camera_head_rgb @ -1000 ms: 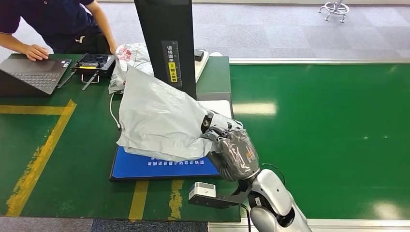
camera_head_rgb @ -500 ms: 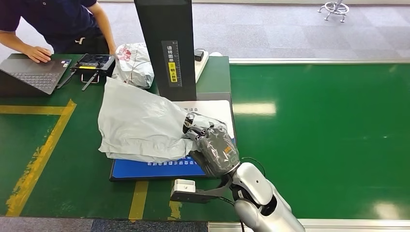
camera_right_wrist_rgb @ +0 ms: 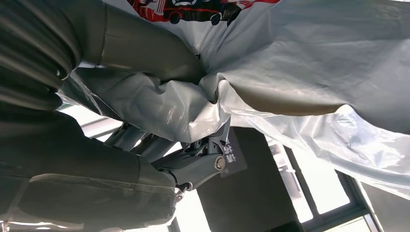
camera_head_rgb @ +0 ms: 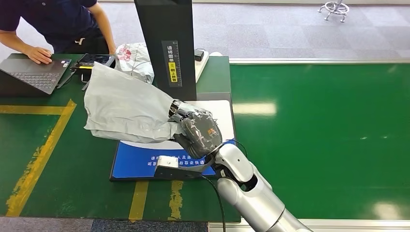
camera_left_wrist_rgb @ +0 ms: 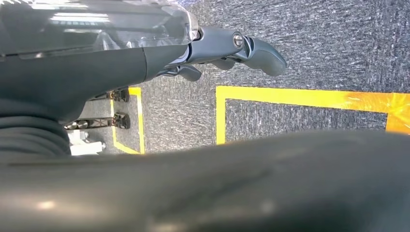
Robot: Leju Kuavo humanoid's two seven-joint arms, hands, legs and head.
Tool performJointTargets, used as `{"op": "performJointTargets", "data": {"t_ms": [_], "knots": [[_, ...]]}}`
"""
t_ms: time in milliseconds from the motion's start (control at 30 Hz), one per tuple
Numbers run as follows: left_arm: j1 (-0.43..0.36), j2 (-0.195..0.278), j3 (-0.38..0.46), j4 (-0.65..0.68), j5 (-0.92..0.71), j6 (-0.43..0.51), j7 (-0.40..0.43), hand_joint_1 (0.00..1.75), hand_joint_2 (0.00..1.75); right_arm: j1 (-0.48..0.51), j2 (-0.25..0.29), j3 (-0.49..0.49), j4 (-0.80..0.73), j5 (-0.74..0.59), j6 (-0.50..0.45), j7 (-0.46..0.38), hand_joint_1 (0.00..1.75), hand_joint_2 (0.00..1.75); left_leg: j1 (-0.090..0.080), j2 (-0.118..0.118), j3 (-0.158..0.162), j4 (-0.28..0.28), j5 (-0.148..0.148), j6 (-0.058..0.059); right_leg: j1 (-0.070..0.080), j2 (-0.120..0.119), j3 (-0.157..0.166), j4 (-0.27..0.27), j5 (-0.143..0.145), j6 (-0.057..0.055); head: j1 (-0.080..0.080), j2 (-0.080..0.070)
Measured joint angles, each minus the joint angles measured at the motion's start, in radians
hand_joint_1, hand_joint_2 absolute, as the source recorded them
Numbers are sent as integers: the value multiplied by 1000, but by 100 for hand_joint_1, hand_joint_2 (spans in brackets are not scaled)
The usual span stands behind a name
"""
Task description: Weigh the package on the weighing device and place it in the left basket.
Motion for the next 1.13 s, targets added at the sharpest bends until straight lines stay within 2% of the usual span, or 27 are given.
{"op": "performJointTargets", "data": {"t_ms": [333, 467, 1133], "knots": [[0, -1, 0, 0, -14, -2, 0, 0, 0, -71, 72, 28, 145, 93, -95, 66, 172, 175, 0, 0, 0, 0, 0, 0, 0, 0, 0, 0, 0, 0, 0, 0], [0, -1, 0, 0, -18, -4, 1, 0, 0, -80, 87, 32, 177, 107, -118, 79, 0, 175, 0, 0, 0, 0, 0, 0, 0, 0, 0, 0, 0, 0, 0, 0], [0, -2, 0, 0, -36, -7, 3, 0, 0, -86, 98, 31, 271, 135, -135, 91, 0, 175, 0, 0, 0, 0, 0, 0, 0, 0, 0, 0, 0, 0, 0, 0]]}}
